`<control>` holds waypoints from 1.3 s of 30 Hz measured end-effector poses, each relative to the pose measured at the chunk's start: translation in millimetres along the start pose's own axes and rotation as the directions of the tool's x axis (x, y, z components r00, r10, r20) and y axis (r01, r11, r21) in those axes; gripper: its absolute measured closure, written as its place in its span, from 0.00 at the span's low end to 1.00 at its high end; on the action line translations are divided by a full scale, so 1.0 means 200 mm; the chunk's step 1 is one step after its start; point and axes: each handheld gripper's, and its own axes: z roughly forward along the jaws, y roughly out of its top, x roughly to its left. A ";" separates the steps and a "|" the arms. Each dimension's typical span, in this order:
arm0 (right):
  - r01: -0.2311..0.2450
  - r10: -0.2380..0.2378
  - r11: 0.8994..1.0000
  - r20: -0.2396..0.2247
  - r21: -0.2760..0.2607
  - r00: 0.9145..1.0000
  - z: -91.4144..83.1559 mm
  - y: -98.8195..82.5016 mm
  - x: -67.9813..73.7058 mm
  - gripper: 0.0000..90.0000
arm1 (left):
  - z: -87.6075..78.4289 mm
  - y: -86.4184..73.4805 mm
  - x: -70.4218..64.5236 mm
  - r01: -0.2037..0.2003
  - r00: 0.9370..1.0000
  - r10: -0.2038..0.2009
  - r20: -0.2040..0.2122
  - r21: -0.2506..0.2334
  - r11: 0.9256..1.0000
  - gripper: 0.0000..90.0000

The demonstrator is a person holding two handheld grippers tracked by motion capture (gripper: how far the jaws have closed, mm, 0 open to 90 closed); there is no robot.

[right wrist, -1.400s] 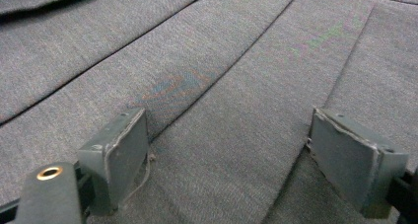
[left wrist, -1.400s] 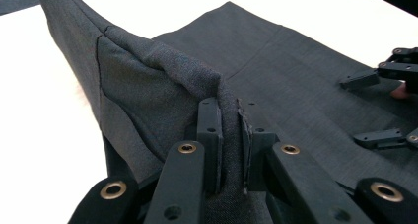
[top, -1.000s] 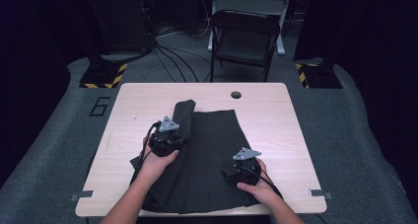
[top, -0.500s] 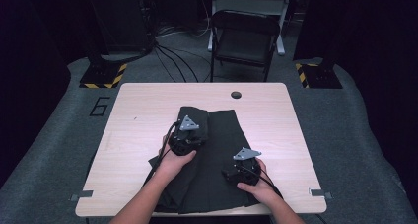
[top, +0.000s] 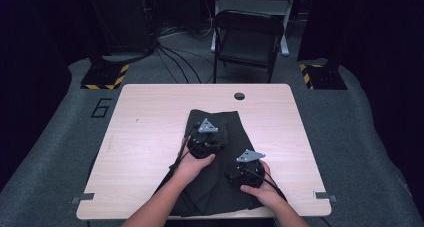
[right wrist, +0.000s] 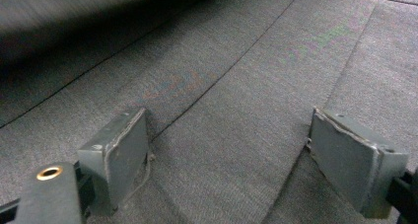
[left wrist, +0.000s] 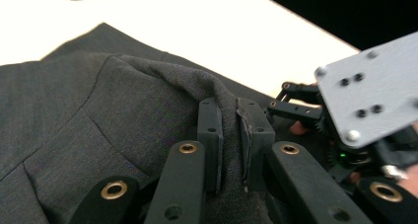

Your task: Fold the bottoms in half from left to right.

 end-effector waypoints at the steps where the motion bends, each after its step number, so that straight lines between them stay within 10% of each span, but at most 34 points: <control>1: 0.000 0.000 1.000 0.000 0.000 1.000 0.00 0.00 0.00 0.17 | 0.00 0.00 0.00 0.000 1.000 0.000 0.000 0.000 1.000 0.91; 20: 0.008 -0.008 1.000 -0.007 0.002 1.000 0.00 0.00 0.00 0.17 | 0.24 -0.12 0.03 0.036 0.999 -0.036 -0.006 0.128 0.991 0.89; 28: 0.013 -0.013 1.000 -0.008 0.004 1.000 0.00 0.00 0.00 0.17 | 0.08 -0.09 0.05 0.028 0.999 -0.026 -0.038 0.068 0.997 0.63; 39: 0.013 -0.013 1.000 -0.007 0.005 1.000 0.00 0.00 0.00 0.17 | -0.31 -0.24 0.28 0.123 0.983 -0.128 -0.130 -0.047 0.991 0.53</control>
